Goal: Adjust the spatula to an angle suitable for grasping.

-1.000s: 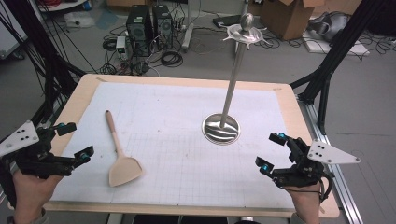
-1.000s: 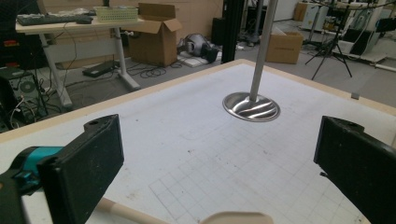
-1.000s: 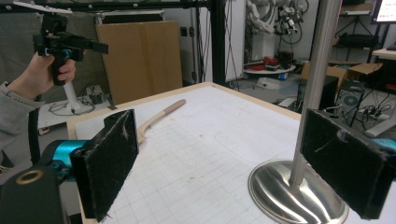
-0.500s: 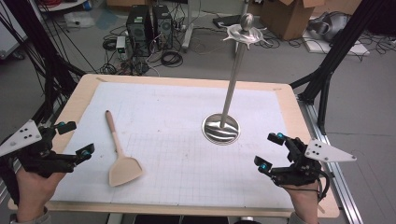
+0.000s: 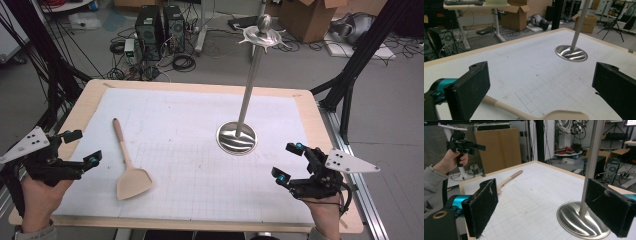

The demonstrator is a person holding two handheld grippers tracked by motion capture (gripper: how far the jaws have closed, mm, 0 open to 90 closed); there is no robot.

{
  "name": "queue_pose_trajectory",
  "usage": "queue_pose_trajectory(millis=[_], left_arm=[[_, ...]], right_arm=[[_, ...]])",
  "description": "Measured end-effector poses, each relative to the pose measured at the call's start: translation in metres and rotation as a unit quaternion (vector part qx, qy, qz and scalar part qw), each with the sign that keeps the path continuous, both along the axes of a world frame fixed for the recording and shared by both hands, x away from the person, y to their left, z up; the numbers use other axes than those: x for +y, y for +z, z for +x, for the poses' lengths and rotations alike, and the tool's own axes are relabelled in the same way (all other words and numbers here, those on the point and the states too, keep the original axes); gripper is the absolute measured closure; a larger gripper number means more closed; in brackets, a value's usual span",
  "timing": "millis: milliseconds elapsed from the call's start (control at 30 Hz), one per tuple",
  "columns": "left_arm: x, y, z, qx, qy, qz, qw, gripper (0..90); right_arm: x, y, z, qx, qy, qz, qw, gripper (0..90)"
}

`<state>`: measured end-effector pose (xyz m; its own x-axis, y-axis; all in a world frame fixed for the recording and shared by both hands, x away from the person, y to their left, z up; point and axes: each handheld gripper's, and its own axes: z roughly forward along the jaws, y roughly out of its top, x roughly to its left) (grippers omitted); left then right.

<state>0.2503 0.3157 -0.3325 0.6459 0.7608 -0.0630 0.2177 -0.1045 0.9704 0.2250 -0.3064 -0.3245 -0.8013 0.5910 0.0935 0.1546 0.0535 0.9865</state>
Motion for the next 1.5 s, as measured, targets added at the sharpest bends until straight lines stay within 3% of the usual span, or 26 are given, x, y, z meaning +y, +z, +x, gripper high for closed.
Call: queue_pose_trajectory(millis=[267,433,600,733,800,900,967,1033,1067,1500], left_arm=[[0.002,-0.007,0.012,0.012,0.009,-0.003,0.9999,2.0],[0.008,-0.006,0.023,0.009,0.023,-0.004,0.9997,2.0],[0.011,-0.018,0.039,0.028,0.04,0.008,0.9987,2.0],[0.016,-0.03,0.048,0.053,0.056,0.001,0.997,2.3],[0.017,-0.034,0.05,0.05,0.064,-0.002,0.9967,3.3],[0.016,-0.04,0.053,0.051,0.065,-0.001,0.9966,10.4],[0.014,-0.043,0.056,0.064,0.066,0.006,0.9957,11.7],[0.012,-0.046,0.059,0.077,0.067,0.015,0.9947,21.9],[0.012,-0.048,0.061,0.083,0.069,0.02,0.994,21.9],[0.01,-0.065,0.07,0.114,0.066,0.031,0.9908,53.1]], right_arm=[[0.0,-0.001,0.0,0.005,0.002,0.002,1.0,10.7],[0.001,-0.003,0.0,0.01,0.001,0.0,1.0,10.8],[0.002,-0.004,0.001,0.011,-0.001,-0.001,0.9999,10.8],[0.006,-0.006,0.004,0.015,0.004,-0.006,0.9999,10.7],[0.009,-0.007,0.005,0.018,0.007,-0.012,0.9997,10.8],[0.01,-0.007,0.005,0.017,0.009,-0.015,0.9997,10.8],[0.009,-0.007,0.005,0.017,0.01,-0.014,0.9997,10.8],[0.007,-0.007,0.004,0.018,0.007,-0.01,0.9998,10.8],[0.007,-0.007,0.004,0.018,0.007,-0.01,0.9998,10.8],[0.003,-0.008,0.003,0.017,0.004,-0.01,0.9998,10.8]])
